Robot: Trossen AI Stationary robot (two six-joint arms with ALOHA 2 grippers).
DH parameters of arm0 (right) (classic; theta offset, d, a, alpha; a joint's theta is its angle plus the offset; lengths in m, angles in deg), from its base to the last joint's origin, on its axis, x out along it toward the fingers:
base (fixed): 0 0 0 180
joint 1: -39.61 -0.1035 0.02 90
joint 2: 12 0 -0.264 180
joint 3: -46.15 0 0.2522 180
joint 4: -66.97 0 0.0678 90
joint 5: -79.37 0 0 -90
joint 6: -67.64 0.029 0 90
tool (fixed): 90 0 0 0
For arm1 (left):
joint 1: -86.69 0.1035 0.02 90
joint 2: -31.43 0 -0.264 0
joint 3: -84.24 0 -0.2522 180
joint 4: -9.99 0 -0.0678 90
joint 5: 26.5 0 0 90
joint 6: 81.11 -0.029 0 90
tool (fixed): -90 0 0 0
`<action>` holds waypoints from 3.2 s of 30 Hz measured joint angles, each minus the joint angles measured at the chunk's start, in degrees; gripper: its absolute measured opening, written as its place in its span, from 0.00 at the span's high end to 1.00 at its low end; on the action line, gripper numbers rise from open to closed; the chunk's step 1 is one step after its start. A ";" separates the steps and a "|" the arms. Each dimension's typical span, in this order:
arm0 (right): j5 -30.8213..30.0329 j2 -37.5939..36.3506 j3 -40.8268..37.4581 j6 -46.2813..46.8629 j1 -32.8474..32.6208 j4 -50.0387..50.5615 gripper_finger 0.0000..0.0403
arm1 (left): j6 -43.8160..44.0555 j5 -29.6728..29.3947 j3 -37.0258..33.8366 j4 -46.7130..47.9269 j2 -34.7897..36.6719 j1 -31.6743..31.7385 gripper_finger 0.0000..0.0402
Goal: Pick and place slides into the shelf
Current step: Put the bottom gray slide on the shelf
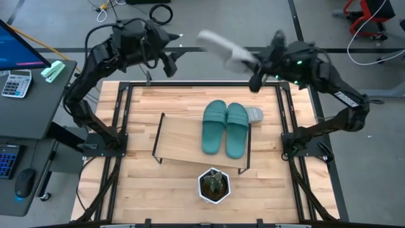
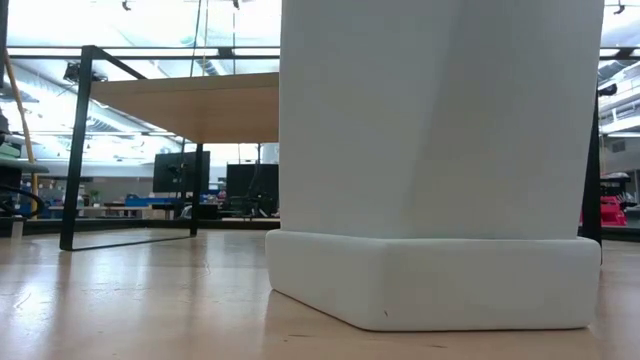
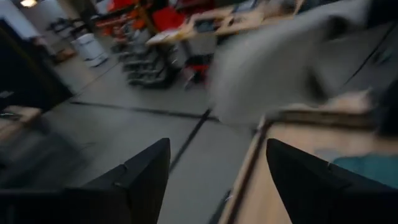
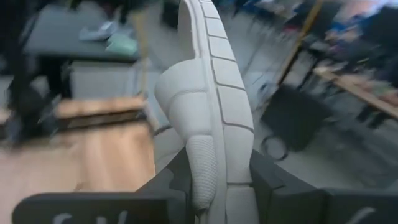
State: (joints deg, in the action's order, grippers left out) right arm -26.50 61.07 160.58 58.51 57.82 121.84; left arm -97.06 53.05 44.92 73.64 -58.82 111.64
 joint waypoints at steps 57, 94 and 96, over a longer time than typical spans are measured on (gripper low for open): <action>21.84 1.98 -33.27 35.93 2.50 -78.11 0.79 | 59.61 32.44 -63.53 -103.04 12.33 3.64 0.40; 24.04 10.45 -21.33 33.05 -0.70 -64.73 0.76 | 52.93 32.43 -63.58 -96.76 12.44 3.23 0.66; 25.05 9.86 -21.33 32.65 -0.67 -63.06 0.65 | 52.95 32.20 -63.57 -95.72 12.44 3.46 0.68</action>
State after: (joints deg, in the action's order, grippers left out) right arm -1.45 70.93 139.24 91.16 57.15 58.79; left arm -44.11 85.25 -18.65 -22.08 -46.39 115.11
